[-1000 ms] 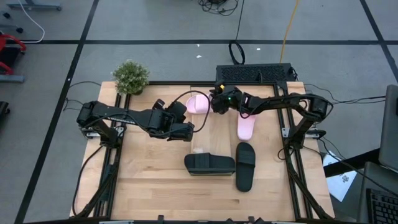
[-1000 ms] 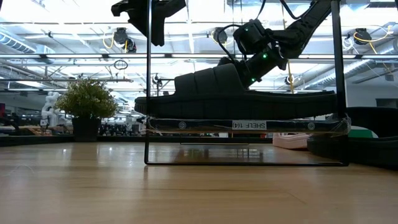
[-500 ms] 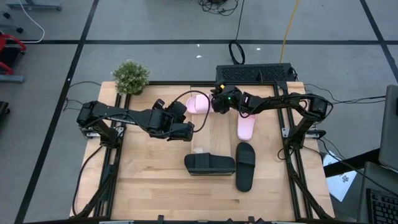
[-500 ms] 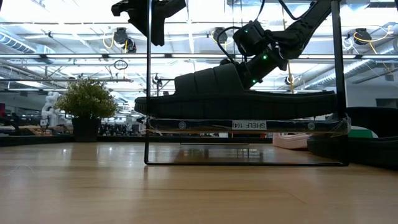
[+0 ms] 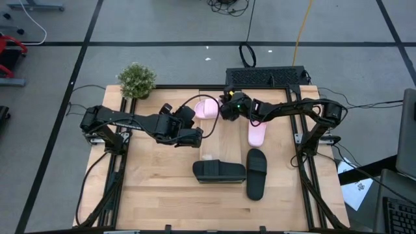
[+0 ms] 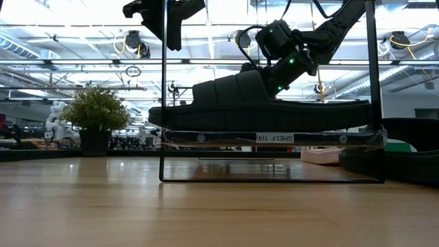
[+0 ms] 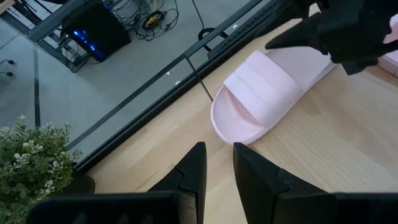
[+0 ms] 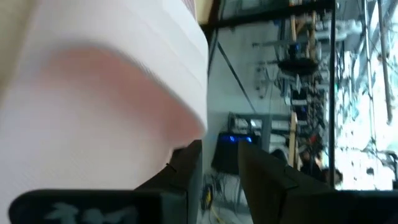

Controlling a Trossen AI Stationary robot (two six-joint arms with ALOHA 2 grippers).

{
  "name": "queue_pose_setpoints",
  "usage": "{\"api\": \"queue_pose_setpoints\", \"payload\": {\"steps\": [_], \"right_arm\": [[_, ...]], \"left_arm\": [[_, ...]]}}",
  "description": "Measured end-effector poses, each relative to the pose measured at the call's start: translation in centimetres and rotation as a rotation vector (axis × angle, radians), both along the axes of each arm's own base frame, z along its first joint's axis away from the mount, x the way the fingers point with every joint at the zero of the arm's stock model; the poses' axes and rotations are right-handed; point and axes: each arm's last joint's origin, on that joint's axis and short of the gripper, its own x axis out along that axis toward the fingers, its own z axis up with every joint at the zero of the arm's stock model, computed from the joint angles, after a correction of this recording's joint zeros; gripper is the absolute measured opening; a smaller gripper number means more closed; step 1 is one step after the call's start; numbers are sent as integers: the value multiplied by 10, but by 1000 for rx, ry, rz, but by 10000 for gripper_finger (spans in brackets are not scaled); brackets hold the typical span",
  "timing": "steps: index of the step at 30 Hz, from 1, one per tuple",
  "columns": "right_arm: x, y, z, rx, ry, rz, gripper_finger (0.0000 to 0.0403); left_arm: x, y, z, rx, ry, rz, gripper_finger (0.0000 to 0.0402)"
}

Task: Pick and place slides into the shelf
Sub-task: Put the pink slipper on the shelf

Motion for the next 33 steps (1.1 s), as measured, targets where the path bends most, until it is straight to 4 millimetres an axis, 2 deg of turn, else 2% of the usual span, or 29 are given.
{"api": "queue_pose_setpoints", "payload": {"steps": [6,13,19,23,29,33], "right_arm": [[-1,2,3,-31,10,-54,94],[-2,20,14,-34,11,-15,94],[-15,38,27,38,39,-59,94],[-39,53,40,136,82,-139,93],[-95,80,51,466,182,-309,92],[-118,92,58,643,177,-405,92]], "left_arm": [[0,0,0,0,0,0,76],[0,0,0,-6,-2,-1,76],[0,-4,0,-8,-2,-14,76],[0,-8,0,-8,0,-26,76],[0,-15,0,-12,-13,-44,76],[0,-17,0,-13,-23,-51,76]]}}
